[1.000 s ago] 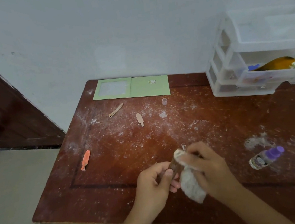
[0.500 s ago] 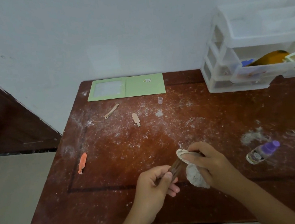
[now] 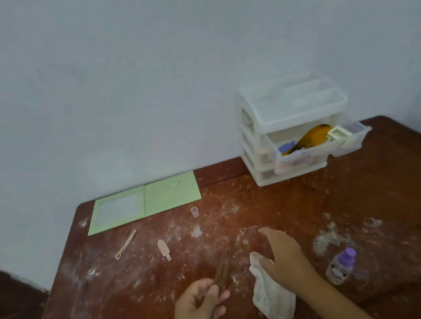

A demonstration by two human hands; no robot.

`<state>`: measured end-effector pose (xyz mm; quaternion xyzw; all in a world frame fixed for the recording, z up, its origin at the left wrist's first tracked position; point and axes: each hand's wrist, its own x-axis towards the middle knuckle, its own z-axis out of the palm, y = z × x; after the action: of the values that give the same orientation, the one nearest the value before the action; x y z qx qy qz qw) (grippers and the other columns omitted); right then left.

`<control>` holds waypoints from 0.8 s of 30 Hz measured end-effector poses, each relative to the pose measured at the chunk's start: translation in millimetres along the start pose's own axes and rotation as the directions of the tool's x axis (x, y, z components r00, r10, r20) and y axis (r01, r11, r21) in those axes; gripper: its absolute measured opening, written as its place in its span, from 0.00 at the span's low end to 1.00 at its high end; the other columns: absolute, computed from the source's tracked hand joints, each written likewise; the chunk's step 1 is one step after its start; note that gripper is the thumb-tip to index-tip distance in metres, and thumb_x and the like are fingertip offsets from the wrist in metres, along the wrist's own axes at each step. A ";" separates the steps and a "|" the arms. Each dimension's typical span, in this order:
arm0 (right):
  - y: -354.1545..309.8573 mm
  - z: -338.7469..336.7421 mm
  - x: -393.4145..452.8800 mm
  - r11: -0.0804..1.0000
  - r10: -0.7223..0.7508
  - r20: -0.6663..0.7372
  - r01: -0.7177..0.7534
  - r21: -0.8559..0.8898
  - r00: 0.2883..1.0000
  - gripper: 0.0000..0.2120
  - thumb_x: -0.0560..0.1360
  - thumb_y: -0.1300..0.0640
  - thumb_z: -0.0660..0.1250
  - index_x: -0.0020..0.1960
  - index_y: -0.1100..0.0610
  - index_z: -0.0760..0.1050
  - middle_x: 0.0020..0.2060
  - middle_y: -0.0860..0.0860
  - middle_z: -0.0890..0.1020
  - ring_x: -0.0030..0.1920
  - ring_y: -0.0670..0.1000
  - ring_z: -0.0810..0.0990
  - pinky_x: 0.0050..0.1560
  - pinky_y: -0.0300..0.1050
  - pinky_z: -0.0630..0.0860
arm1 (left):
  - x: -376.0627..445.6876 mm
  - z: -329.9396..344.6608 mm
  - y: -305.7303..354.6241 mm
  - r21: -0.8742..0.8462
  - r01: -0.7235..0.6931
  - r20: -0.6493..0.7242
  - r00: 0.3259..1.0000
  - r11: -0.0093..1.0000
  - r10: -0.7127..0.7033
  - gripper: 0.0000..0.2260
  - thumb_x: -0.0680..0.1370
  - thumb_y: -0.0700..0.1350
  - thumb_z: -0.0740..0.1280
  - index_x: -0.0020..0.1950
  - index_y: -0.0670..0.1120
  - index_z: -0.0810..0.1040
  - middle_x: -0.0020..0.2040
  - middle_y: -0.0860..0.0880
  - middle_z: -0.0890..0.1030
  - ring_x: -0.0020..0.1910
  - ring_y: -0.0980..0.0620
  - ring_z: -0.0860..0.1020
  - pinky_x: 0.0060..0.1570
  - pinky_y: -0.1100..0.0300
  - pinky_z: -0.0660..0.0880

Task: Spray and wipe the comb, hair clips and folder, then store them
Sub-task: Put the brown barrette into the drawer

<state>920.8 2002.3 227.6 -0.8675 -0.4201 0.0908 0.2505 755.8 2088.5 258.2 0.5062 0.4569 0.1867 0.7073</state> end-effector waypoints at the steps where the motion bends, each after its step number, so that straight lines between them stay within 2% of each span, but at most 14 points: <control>1: 1.2 -12.5 4.6 0.995 -0.093 -0.122 0.090 -0.031 0.988 0.23 0.73 0.46 0.59 0.64 0.58 0.69 0.59 0.52 0.76 0.61 0.51 0.73 0.63 0.48 0.68 | 5.6 7.9 8.8 0.008 -0.031 0.005 1.000 0.999 0.031 0.09 0.75 0.32 0.62 0.37 0.42 0.76 0.30 0.49 0.81 0.28 0.56 0.81 0.23 0.69 0.75; 2: 5.0 -23.7 9.3 0.982 -0.190 -0.247 0.179 -0.065 0.950 0.21 0.71 0.46 0.59 0.57 0.58 0.75 0.53 0.52 0.80 0.56 0.51 0.77 0.58 0.50 0.75 | 11.6 17.2 18.1 0.034 -0.074 0.011 0.997 0.997 0.073 0.10 0.75 0.32 0.63 0.36 0.43 0.76 0.30 0.49 0.81 0.30 0.55 0.80 0.24 0.69 0.75; 3: 11.5 -35.3 14.3 0.965 -0.263 -0.350 0.247 -0.091 0.899 0.19 0.70 0.45 0.59 0.52 0.57 0.78 0.48 0.52 0.82 0.53 0.50 0.78 0.53 0.51 0.77 | 18.2 28.3 27.3 0.075 -0.129 0.018 0.992 0.989 0.128 0.12 0.74 0.32 0.64 0.35 0.45 0.77 0.29 0.51 0.80 0.30 0.55 0.79 0.26 0.68 0.75; 4: 18.8 -47.8 20.8 0.953 -0.297 -0.423 0.290 -0.081 0.856 0.18 0.72 0.45 0.59 0.49 0.57 0.78 0.46 0.52 0.82 0.52 0.48 0.76 0.53 0.48 0.76 | 24.6 40.8 36.9 0.119 -0.190 0.031 0.982 0.975 0.187 0.12 0.73 0.33 0.65 0.34 0.47 0.78 0.26 0.53 0.79 0.29 0.55 0.77 0.27 0.68 0.75; 6: 33.1 -75.9 36.8 0.947 -0.293 -0.527 0.319 -0.044 0.798 0.14 0.72 0.47 0.60 0.49 0.56 0.77 0.44 0.51 0.81 0.51 0.46 0.73 0.55 0.41 0.72 | 37.1 68.3 57.6 0.184 -0.300 0.081 0.954 0.936 0.289 0.12 0.73 0.34 0.67 0.34 0.49 0.78 0.21 0.55 0.76 0.25 0.56 0.74 0.27 0.70 0.71; 8: 50.1 -103.8 53.9 0.953 -0.259 -0.614 0.300 -0.037 0.746 0.12 0.69 0.51 0.61 0.49 0.56 0.75 0.43 0.50 0.80 0.49 0.46 0.73 0.52 0.40 0.71 | 49.3 100.7 79.3 0.235 -0.400 0.132 0.916 0.886 0.379 0.10 0.73 0.35 0.67 0.35 0.48 0.79 0.20 0.54 0.75 0.22 0.60 0.71 0.25 0.73 0.68; 11: 76.9 -126.7 80.5 0.980 -0.193 -0.646 0.184 -0.082 0.739 0.15 0.68 0.52 0.59 0.43 0.61 0.78 0.39 0.55 0.82 0.45 0.49 0.77 0.47 0.44 0.74 | 73.8 147.9 103.9 0.323 -0.525 0.181 0.851 0.787 0.493 0.04 0.73 0.37 0.68 0.43 0.44 0.81 0.27 0.54 0.75 0.28 0.59 0.73 0.28 0.73 0.67; 13: 94.6 -134.2 97.6 0.984 -0.171 -0.658 0.091 -0.154 0.733 0.16 0.67 0.51 0.58 0.40 0.62 0.79 0.36 0.56 0.82 0.39 0.55 0.81 0.41 0.45 0.77 | 92.6 180.9 116.5 0.377 -0.580 0.179 0.811 0.722 0.557 0.06 0.72 0.39 0.69 0.49 0.41 0.81 0.33 0.52 0.77 0.35 0.56 0.75 0.32 0.72 0.67; 15: 110.1 -133.6 111.9 0.975 -0.179 -0.653 0.043 -0.219 0.736 0.16 0.66 0.52 0.58 0.36 0.62 0.79 0.33 0.57 0.82 0.35 0.57 0.82 0.36 0.49 0.79 | 109.3 209.3 124.6 0.459 -0.602 0.193 0.785 0.654 0.588 0.09 0.73 0.42 0.68 0.50 0.40 0.80 0.40 0.47 0.81 0.43 0.49 0.79 0.40 0.66 0.69; 18: 127.3 -121.8 120.0 0.989 -0.106 -0.627 0.020 -0.143 0.772 0.14 0.66 0.53 0.64 0.37 0.63 0.80 0.36 0.58 0.83 0.40 0.60 0.83 0.39 0.60 0.79 | 124.6 235.8 127.6 0.567 -0.624 0.244 0.751 0.538 0.614 0.10 0.75 0.45 0.65 0.51 0.41 0.80 0.48 0.44 0.83 0.50 0.47 0.79 0.47 0.61 0.71; 19: 129.3 -119.2 120.5 0.993 -0.089 -0.628 0.022 -0.114 0.773 0.12 0.64 0.54 0.67 0.38 0.64 0.80 0.37 0.58 0.83 0.43 0.60 0.83 0.40 0.62 0.79 | 127.5 240.2 127.2 0.610 -0.638 0.273 0.726 0.470 0.631 0.11 0.76 0.47 0.64 0.51 0.41 0.81 0.48 0.44 0.83 0.50 0.47 0.79 0.47 0.60 0.71; 21: 130.9 -117.1 121.5 0.994 -0.092 -0.630 0.030 -0.109 0.771 0.12 0.61 0.56 0.70 0.38 0.64 0.80 0.38 0.59 0.84 0.44 0.60 0.82 0.42 0.64 0.77 | 135.4 243.8 122.9 0.688 -0.675 0.360 0.637 0.267 0.682 0.16 0.74 0.51 0.60 0.45 0.41 0.82 0.44 0.43 0.83 0.47 0.44 0.79 0.46 0.57 0.73; 24: 130.7 -119.9 122.3 0.990 -0.136 -0.623 0.078 -0.119 0.770 0.16 0.65 0.52 0.66 0.40 0.65 0.80 0.41 0.60 0.84 0.47 0.62 0.81 0.48 0.65 0.74 | 145.8 236.0 109.7 0.722 -0.687 0.470 0.574 0.082 0.671 0.19 0.73 0.51 0.55 0.38 0.42 0.81 0.38 0.42 0.82 0.42 0.42 0.80 0.42 0.54 0.74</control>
<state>1131.3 1986.0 270.2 -0.8325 -0.3646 -0.2367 0.3435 1049.5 2111.6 305.3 0.9355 0.1892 0.2328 0.1865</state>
